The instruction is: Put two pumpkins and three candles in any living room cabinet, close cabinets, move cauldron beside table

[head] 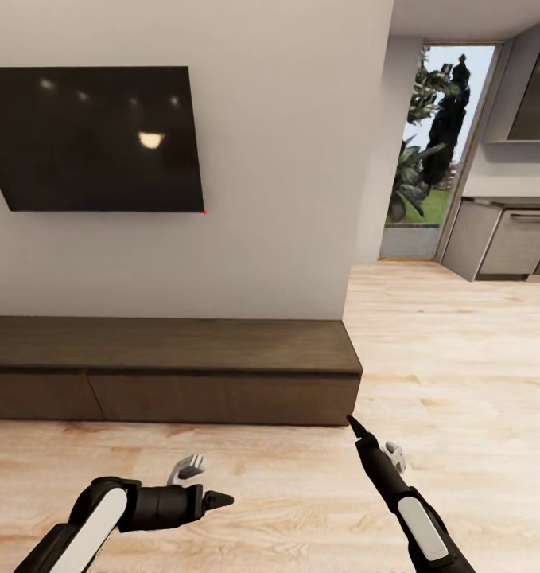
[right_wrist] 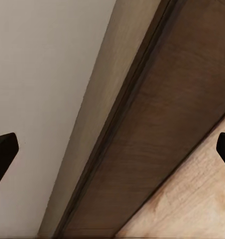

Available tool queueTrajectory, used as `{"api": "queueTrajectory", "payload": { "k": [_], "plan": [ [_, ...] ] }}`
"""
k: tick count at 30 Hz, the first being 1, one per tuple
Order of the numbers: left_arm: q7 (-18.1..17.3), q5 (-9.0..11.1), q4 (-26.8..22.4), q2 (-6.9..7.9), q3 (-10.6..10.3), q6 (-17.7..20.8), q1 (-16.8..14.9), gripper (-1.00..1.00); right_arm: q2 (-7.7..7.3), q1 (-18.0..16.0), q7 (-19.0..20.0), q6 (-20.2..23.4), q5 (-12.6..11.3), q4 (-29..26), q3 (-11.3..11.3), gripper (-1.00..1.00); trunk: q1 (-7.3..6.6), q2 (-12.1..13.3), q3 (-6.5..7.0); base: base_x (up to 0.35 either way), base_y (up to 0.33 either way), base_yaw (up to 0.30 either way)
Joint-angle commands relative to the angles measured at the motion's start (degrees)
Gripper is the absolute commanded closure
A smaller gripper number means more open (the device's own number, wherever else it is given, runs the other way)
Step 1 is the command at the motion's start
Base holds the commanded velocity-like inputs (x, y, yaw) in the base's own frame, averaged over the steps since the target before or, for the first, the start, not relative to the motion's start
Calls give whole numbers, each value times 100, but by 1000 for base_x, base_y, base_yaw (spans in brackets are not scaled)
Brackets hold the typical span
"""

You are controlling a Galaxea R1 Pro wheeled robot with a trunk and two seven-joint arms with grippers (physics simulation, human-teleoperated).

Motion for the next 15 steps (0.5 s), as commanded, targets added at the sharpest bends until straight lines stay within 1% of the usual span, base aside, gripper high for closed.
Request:
{"api": "queueTrajectory", "payload": {
  "k": [1, 2, 3, 4, 5, 7, 9, 15],
  "plan": [
    [-50, 511, -172, 305, -252, -1, -8, -100, 10, -4, 132, 192, -62, 2, -32, -100, 22, -44, -24, 0, 0, 0],
    [-47, 670, -223, 387, -318, -3, -8, -100, 11, -4, 158, 237, -63, 2, -33, -100, 44, -84, -42, 0, 0, 0],
    [-41, 1044, -327, 574, -449, -10, -8, -100, 13, -4, 213, 335, -65, 3, -34, -100, 66, -124, -60, 0, 0, 0],
    [-39, 1200, -367, 648, -499, -13, -9, -100, 14, -4, 240, 372, -65, 4, -36, -100, 88, -164, -78, 0, 0, 0],
    [-38, 1307, -391, 699, -531, -16, -8, -100, 14, -4, 258, 396, -68, 4, -38, -100, 110, -204, -96, 0, 0, 0],
    [-37, 1421, -421, 752, -565, -18, -10, -100, 19, -4, 278, 421, -82, 4, -42, -100, 154, -285, -132, 0, 0, 0],
    [-36, 1463, -430, 770, -567, -19, -11, -100, 22, -4, 284, 433, -121, 4, -43, -100, 197, -365, -167, 0, 0, 0],
    [-36, 1508, -436, 787, -556, -20, -11, -100, 21, -4, 299, 451, -483, 4, -41, -100, 329, -605, -275, 0, 0, 0]
  ]
}}
